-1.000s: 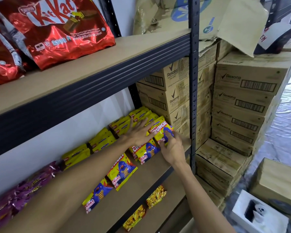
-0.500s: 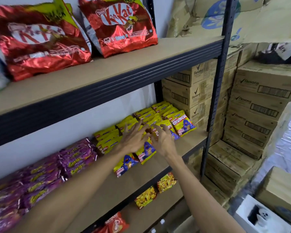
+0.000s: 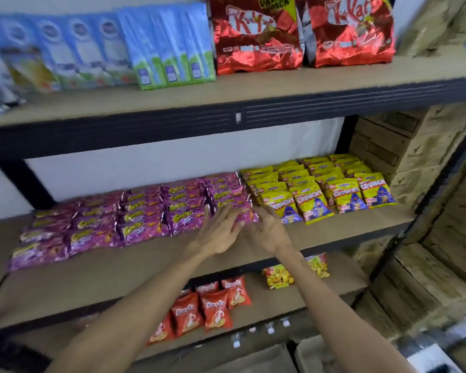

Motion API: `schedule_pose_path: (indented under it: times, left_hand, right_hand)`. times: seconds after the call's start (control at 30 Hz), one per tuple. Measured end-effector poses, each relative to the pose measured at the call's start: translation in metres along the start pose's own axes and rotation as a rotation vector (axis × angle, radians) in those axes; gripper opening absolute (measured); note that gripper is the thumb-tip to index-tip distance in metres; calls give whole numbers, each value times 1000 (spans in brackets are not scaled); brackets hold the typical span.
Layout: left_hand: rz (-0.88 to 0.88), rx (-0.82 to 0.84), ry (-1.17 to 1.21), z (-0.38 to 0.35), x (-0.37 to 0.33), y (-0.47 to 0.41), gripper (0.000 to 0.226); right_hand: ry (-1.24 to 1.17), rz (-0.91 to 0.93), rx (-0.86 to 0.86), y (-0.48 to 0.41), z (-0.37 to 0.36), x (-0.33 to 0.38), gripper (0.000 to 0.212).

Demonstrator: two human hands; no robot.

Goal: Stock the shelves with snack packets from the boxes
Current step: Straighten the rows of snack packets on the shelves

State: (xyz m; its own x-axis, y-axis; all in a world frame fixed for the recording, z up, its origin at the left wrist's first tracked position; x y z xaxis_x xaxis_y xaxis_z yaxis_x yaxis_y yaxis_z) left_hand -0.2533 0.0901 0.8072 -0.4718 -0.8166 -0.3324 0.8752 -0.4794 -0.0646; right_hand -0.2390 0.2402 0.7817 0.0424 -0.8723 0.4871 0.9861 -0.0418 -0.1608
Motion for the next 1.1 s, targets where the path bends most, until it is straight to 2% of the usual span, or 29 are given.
schedule_pose_path:
  times: [0.07, 0.17, 0.33, 0.53, 0.67, 0.77, 0.87, 1.1]
  left_hand:
    - [51, -7, 17, 3, 25, 36, 61]
    - [113, -28, 25, 2, 60, 86, 61]
    - [201, 24, 16, -23, 99, 156, 62]
    - [157, -37, -3, -37, 102, 185, 64]
    - [152, -165, -47, -46, 102, 193, 59]
    - [121, -315, -61, -57, 96, 202, 56]
    - [100, -404, -43, -72, 91, 217, 53]
    - [65, -421, 45, -117, 88, 238, 47]
  right_hand:
    - [81, 43, 79, 2, -40, 10, 50]
    - [66, 64, 155, 40, -52, 60, 61]
    - [48, 165, 253, 87, -85, 112, 54]
    - [313, 326, 128, 103, -109, 116, 57]
    - [382, 443, 37, 113, -115, 106, 59]
    - [340, 443, -61, 131, -119, 97, 56]
    - [245, 425, -84, 153, -128, 90, 55]
    - [120, 469, -119, 178, -159, 82, 49]
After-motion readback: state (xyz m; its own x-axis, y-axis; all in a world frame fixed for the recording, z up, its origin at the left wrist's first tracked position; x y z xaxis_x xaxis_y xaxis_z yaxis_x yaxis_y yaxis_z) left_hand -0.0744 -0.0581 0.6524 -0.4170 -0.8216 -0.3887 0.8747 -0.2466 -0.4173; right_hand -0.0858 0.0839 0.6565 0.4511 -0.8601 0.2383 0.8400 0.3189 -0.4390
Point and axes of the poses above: each hand's wrist, its own y-axis away from the middle knuckle, its own z-axis out of the back of the hand, x = y × z, the point moved 8 cm from there along -y, towards the middle knuckle, and after that the axes turned 10 degrees about y, right-handed, at the moved point
